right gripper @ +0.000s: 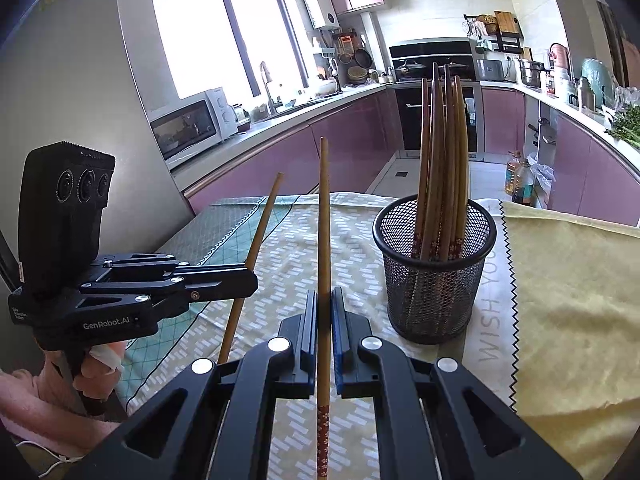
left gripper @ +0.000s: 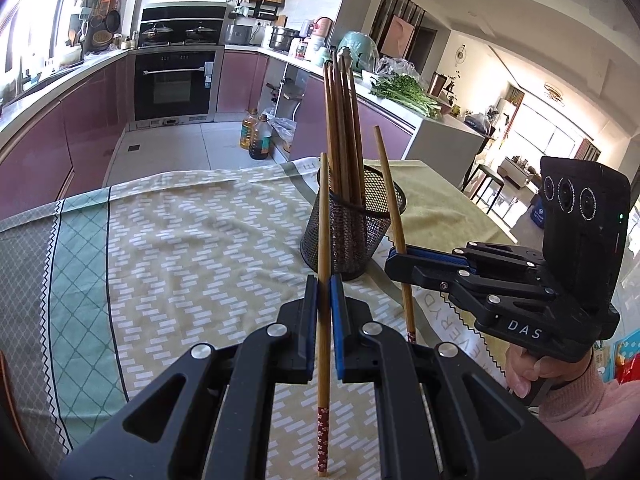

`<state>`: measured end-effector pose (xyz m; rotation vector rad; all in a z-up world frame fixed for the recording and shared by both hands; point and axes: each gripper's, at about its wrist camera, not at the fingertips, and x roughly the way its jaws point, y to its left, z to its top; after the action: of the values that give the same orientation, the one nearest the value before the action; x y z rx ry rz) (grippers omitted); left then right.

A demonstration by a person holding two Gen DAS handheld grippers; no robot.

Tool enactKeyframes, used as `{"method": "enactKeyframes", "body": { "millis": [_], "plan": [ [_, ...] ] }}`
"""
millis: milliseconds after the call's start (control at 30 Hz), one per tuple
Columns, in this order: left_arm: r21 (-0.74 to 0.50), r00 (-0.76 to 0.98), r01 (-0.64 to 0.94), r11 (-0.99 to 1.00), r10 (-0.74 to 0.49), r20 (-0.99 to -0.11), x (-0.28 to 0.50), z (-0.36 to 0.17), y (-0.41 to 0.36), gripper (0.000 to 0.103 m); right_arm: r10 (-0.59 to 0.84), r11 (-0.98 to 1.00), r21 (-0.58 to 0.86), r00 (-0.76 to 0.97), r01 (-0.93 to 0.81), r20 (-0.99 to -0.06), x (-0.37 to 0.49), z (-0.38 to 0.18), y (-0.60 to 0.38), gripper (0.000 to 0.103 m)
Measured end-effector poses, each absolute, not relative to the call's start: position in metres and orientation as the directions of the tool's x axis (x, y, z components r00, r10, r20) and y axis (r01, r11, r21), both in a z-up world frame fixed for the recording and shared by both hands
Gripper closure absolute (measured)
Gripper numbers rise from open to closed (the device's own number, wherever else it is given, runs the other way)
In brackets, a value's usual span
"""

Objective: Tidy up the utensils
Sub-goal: 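Lift the left tool's chopstick upright while the right tool lifts its own chopstick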

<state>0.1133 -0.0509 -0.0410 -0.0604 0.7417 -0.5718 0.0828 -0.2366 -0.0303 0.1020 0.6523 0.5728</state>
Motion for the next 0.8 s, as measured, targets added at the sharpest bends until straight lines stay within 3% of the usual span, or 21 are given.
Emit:
{"method": "enactKeyframes", "body": {
  "millis": [800],
  "plan": [
    [-0.240, 0.619, 0.481, 0.843, -0.520, -0.588, 0.109, -0.029, -0.050, 0.096, 0.530, 0.846, 0.254, 0.681, -0.469, -0.505, 0.078, -0.017, -0.248, 0.097]
  ]
}}
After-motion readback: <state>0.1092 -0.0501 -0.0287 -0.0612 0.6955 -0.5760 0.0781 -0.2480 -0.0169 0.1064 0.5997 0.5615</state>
